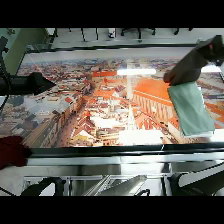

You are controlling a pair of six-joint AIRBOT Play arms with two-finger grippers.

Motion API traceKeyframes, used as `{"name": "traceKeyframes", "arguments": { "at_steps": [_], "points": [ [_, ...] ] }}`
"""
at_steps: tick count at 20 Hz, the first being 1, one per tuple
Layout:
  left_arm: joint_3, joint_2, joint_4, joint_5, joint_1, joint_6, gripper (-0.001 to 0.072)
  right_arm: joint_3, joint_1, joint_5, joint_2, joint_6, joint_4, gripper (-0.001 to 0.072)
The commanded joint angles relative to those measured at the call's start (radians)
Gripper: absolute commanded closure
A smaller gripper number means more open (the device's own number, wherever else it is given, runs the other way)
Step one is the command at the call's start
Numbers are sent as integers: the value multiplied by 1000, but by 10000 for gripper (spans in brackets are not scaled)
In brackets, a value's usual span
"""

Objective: Fold the shirts.

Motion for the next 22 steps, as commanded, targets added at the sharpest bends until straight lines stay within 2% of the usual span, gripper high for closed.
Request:
{"name": "traceKeyframes", "arguments": {
  "at_steps": [1,4,8,10,12,16,19,22],
  "points": [
    [0,0,0,1,1,0,696,-3,-137,-105,35,2,-8,690],
    [0,1,-1,2,1,0,696,-61,-161,-151,82,84,-65,690],
    [0,1,-1,2,1,0,696,-157,-150,-229,172,346,-232,690],
    [0,1,-1,3,0,0,696,-236,-129,-235,256,431,-327,691],
    [0,0,0,2,1,0,696,-352,-88,-230,365,561,-489,691],
    [0,0,0,2,1,29,696,-633,-28,-179,547,756,-685,691],
    [0,0,0,2,1,42,696,-850,-22,-82,650,889,-716,691],
    [0,0,0,2,1,44,696,-980,-24,12,698,943,-729,679]
  ]
}}
